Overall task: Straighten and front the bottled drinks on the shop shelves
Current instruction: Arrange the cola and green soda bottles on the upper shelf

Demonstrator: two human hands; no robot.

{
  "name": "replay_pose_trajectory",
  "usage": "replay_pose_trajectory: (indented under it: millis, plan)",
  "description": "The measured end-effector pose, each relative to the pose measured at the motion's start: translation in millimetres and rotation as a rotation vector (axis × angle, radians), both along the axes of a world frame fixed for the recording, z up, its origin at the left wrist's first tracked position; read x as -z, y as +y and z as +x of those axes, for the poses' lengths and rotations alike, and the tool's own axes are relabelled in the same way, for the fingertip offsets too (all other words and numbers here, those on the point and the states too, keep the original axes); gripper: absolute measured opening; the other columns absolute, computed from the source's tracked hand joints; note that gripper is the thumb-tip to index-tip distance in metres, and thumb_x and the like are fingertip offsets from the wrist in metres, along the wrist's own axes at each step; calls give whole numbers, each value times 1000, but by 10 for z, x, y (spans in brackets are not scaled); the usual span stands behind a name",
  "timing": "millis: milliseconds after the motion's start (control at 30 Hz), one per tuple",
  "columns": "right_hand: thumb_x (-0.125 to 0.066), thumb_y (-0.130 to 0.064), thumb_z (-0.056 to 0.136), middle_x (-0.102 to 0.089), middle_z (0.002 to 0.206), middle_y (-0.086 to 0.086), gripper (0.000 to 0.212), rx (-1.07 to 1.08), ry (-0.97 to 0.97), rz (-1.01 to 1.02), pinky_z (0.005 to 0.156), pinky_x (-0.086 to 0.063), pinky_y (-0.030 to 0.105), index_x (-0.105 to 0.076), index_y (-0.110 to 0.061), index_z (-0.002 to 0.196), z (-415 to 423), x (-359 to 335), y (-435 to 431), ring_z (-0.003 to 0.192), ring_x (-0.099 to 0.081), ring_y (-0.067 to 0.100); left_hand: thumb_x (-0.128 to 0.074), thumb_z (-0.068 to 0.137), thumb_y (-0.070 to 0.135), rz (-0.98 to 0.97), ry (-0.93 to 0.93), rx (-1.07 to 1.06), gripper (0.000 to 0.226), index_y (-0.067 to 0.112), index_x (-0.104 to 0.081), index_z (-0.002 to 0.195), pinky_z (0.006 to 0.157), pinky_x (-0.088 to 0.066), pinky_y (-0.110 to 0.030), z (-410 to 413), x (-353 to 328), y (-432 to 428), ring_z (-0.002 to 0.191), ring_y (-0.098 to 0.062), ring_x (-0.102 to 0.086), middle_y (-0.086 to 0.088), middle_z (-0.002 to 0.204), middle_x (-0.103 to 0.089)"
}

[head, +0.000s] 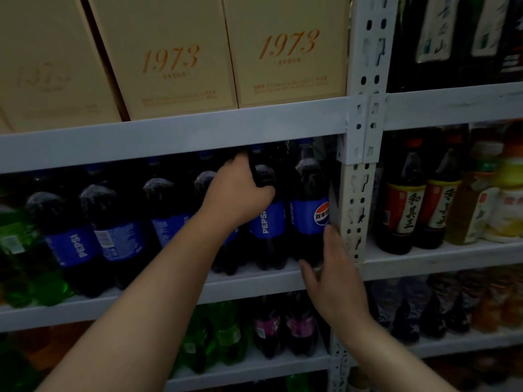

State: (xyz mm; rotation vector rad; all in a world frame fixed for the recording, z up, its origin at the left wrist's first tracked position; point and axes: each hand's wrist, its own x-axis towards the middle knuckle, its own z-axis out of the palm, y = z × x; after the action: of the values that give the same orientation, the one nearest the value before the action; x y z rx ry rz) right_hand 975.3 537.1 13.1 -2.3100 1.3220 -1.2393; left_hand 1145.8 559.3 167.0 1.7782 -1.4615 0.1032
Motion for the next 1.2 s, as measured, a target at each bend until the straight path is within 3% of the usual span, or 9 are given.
replay_pose_trajectory:
  millis: [133, 267, 400, 600, 733, 867, 1000, 1067, 1200]
  plan:
    - [-49, -38, 94, 3, 154, -15, 78, 24, -99, 53, 100, -22, 19, 2, -21, 150, 131, 124, 77, 139, -21, 9, -76, 56, 67, -103, -99, -228, 92, 15, -44, 126, 81, -47, -39, -173, 99, -16, 110, -31, -53, -10, 125, -48]
    - [-46, -35, 96, 16, 152, -17, 77, 43, -139, 89, 90, -29, 16, 10, -26, 147, 217, 122, 135, 130, -30, 6, -81, 65, 47, -87, -120, -129, 72, 15, -51, 121, 79, -43, -30, -86, 64, -32, 106, -27, -55, -10, 119, -54]
    - [-41, -39, 96, 30, 150, -17, 77, 86, -100, 175, 78, -40, 16, 19, -28, 142, 285, 112, 221, 118, -46, 10, -75, 74, 28, 57, -34, 23, 43, 26, -52, 110, 66, -44, -20, 74, -37, 27, 83, -17, -61, 2, 106, -64]
    - [-40, -43, 94, 49, 138, -19, 82, 57, -18, 313, 54, -47, 20, 30, -32, 135, 481, 148, 375, 77, -60, 10, -78, 57, 63, -112, -86, -235, 89, 15, -47, 126, 85, -46, -37, -169, 93, -15, 112, -29, -53, -9, 124, -52]
    - [-41, -41, 94, 37, 144, -26, 79, 29, -122, 269, 51, -39, 10, 25, -42, 137, 380, 144, 322, 71, -56, -2, -80, 66, 50, -139, -81, -167, 76, 15, -48, 125, 83, -41, -31, -87, 118, -49, 110, -27, -53, -9, 121, -53]
    - [-44, -39, 94, 29, 152, -13, 80, 42, -168, 172, 63, -38, 14, 20, -35, 141, 302, 60, 187, 96, -56, 4, -76, 76, 33, -44, -10, 23, 56, 23, -50, 124, 85, -46, -28, 51, 55, 10, 101, -24, -61, -3, 117, -62]
    - [-46, -35, 95, 24, 149, -13, 80, 31, -162, 97, 87, -35, 19, 11, -22, 149, 328, 33, 108, 137, -21, 10, -76, 69, 48, -137, 44, -50, 66, 24, -49, 123, 79, -47, -26, -39, 93, 46, 98, -20, -63, -1, 114, -64]
    - [-46, -35, 95, 25, 149, -15, 80, 23, -178, 94, 90, -34, 20, 13, -23, 148, 346, 53, 114, 139, -20, 12, -78, 58, 62, -191, -7, -162, 80, 20, -50, 121, 78, -39, -25, -140, 129, 11, 105, -20, -57, -2, 117, -60]
    - [-47, -35, 93, 26, 150, -17, 83, 17, -163, 122, 75, -40, 20, 14, -28, 148, 330, 101, 112, 117, -51, 13, -80, 63, 54, -177, -46, -219, 73, 19, -51, 120, 74, -41, -29, -123, 123, -42, 104, -24, -59, -3, 114, -61]
